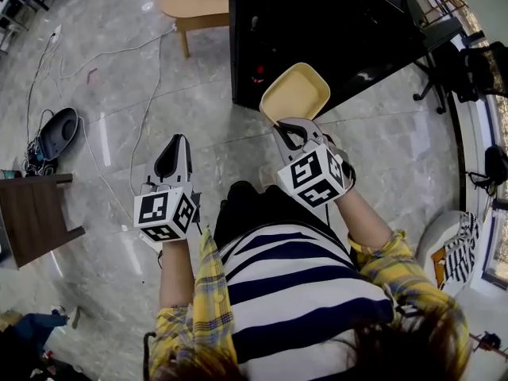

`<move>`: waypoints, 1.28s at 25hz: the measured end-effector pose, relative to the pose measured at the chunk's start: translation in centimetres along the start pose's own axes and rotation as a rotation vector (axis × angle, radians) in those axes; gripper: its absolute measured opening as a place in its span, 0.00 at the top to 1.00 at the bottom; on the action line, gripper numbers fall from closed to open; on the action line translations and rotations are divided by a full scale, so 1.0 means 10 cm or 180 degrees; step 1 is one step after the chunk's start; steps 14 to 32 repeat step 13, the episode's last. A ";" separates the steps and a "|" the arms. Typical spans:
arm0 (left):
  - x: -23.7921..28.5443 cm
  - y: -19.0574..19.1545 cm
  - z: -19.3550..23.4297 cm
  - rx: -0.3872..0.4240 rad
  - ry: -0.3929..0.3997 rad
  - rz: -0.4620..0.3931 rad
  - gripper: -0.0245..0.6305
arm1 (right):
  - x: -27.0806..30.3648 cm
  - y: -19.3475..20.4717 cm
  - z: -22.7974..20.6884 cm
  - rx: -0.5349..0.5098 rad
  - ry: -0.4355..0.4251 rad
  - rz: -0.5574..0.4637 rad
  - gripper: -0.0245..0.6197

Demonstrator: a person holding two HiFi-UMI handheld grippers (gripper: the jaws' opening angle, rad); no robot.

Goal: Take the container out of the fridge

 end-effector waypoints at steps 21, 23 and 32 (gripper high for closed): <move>-0.09 0.11 0.01 -0.0115 -0.0138 -0.0010 0.91 | 0.09 -0.03 0.03 -0.0118 -0.0110 -0.0045 0.90; -0.09 0.11 0.01 -0.0115 -0.0138 -0.0010 0.91 | 0.09 -0.03 0.03 -0.0118 -0.0110 -0.0045 0.90; -0.09 0.11 0.01 -0.0115 -0.0138 -0.0010 0.91 | 0.09 -0.03 0.03 -0.0118 -0.0110 -0.0045 0.90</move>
Point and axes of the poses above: the fingertips, and each gripper's own axes: x forward along the fingers, z to its left, y out of its underside, the point moved 10 cm from there along -x, backward along the fingers, and after that the axes turned 6 degrees about z, right-handed, at the moved point
